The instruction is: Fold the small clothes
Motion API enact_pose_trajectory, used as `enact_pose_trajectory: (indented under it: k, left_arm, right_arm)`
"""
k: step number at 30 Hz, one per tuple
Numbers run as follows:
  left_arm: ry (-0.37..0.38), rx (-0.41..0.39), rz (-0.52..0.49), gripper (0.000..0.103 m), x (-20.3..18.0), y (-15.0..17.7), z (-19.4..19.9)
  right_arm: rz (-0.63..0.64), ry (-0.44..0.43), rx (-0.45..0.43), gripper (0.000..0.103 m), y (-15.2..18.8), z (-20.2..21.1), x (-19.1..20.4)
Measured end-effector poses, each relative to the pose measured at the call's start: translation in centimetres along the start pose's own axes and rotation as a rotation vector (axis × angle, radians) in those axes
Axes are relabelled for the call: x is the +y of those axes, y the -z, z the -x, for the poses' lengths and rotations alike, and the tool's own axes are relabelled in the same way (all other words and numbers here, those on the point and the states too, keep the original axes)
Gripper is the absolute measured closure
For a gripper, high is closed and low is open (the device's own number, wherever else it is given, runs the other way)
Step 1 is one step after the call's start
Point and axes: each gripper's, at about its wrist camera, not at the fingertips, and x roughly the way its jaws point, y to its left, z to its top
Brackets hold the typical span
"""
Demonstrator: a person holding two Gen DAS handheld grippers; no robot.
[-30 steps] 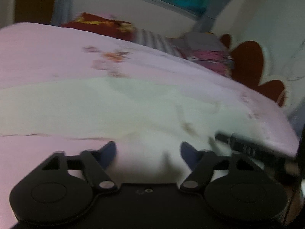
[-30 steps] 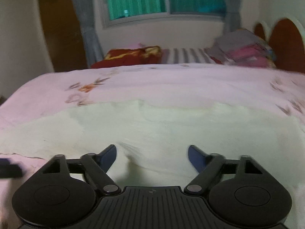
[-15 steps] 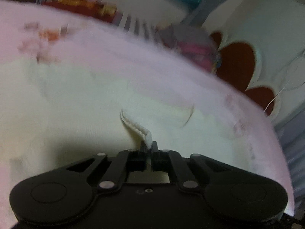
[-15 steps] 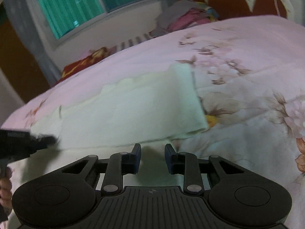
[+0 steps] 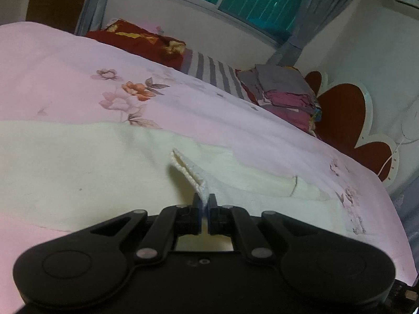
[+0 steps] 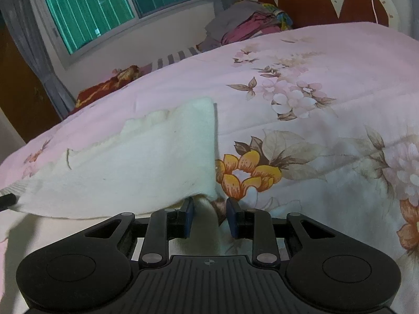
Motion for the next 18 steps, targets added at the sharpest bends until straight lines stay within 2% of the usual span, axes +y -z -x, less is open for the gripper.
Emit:
enact_pose_trajectory:
  k: [4,8,10,11,12,14,15,18]
  left_arm:
    - [-0.027,0.0,0.012,0.1,1.7,0.0,0.2]
    - [-0.035,0.07,-0.023,0.1,2.3,0.6,-1.4]
    - [-0.035,0.09,-0.033,0.096,2.5,0.9,-1.8]
    - [-0.043,0.09,-0.039,0.084,2.6,1.0,-1.5]
    - [-0.072,0.062,-0.044,0.065,2.5,1.0,-0.8]
    - [-0.148,-0.072,-0.092,0.042,1.7,1.3,1.6]
    - [-0.149,-0.119,-0.132,0.041,0.8,1.4,2.4]
    - [-0.08,-0.059,-0.229,0.039,-1.9,1.6,1.1]
  right_arm:
    - [0.032,0.014,0.002,0.075,0.0,-0.2,0.2]
    - [0.062,0.024,0.004,0.075,0.0,-0.2,0.5]
    - [0.055,0.026,-0.02,0.075,-0.2,0.8,0.5]
    - [0.051,0.01,-0.046,0.075,-0.2,1.6,0.6]
    - [0.054,-0.001,-0.066,0.075,-0.3,2.4,0.8]
    - [0.071,-0.014,-0.094,0.075,-0.6,3.2,1.4]
    - [0.081,-0.022,-0.101,0.075,-0.7,3.2,1.8]
    - [0.109,-0.058,-0.075,0.075,-0.9,1.6,3.4]
